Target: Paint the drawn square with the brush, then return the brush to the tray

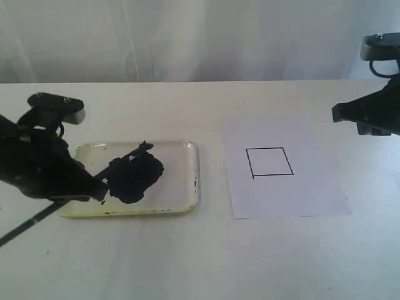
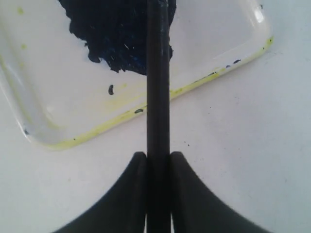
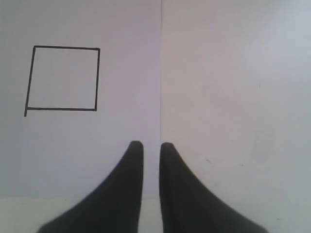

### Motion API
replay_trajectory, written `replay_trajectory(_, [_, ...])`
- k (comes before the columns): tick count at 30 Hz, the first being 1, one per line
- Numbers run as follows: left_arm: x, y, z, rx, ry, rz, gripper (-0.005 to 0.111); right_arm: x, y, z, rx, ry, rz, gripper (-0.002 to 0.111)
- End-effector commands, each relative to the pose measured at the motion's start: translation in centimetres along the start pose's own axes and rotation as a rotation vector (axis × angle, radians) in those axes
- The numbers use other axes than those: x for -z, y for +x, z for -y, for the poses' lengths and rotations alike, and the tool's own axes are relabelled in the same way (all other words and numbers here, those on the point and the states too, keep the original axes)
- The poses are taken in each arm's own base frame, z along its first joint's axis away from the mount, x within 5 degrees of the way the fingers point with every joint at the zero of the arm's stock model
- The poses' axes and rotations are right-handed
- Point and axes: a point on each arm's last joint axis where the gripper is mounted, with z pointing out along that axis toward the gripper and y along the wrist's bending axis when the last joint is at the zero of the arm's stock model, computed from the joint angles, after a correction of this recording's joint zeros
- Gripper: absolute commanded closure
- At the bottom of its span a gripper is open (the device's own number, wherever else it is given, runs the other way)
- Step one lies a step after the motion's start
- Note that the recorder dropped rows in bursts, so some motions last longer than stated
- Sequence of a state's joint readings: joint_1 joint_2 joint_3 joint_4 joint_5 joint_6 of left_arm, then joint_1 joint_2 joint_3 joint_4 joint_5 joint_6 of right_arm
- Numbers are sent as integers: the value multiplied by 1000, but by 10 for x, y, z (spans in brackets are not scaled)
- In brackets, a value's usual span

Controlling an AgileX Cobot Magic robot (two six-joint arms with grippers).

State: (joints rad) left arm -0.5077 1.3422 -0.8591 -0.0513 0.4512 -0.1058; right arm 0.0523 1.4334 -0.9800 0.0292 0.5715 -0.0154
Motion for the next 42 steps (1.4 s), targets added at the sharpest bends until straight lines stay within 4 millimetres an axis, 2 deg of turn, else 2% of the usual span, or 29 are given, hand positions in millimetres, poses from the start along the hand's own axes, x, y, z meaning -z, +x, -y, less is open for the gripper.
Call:
replay_trajectory(1, [25, -22, 2, -70, 7, -14, 107, -13, -9, 0, -6, -13, -34, 106])
replay_trajectory(7, [42, -55, 6, -144, 15, 10, 107, -39, -23, 6, -27, -32, -105, 108])
replay_trajectory(12, [42, -78, 9, -208, 38, 13, 107, -63, -34, 14, -9, -94, -133, 108])
replay_trajectory(20, [16, -120, 11, -300, 62, 10, 107, -113, -51, 16, 98, -186, -144, 108])
replay_trajectory(28, [-12, -152, 15, -372, 113, -9, 107, -154, -52, 17, 141, -221, -177, 108])
replay_trajectory(35, [-23, -167, 30, -436, 292, 27, 107, -187, -36, 19, 197, -222, -215, 108])
replay_trajectory(42, [-32, -173, 30, -511, 288, 36, 107, -197, -34, 18, 240, -239, -191, 108])
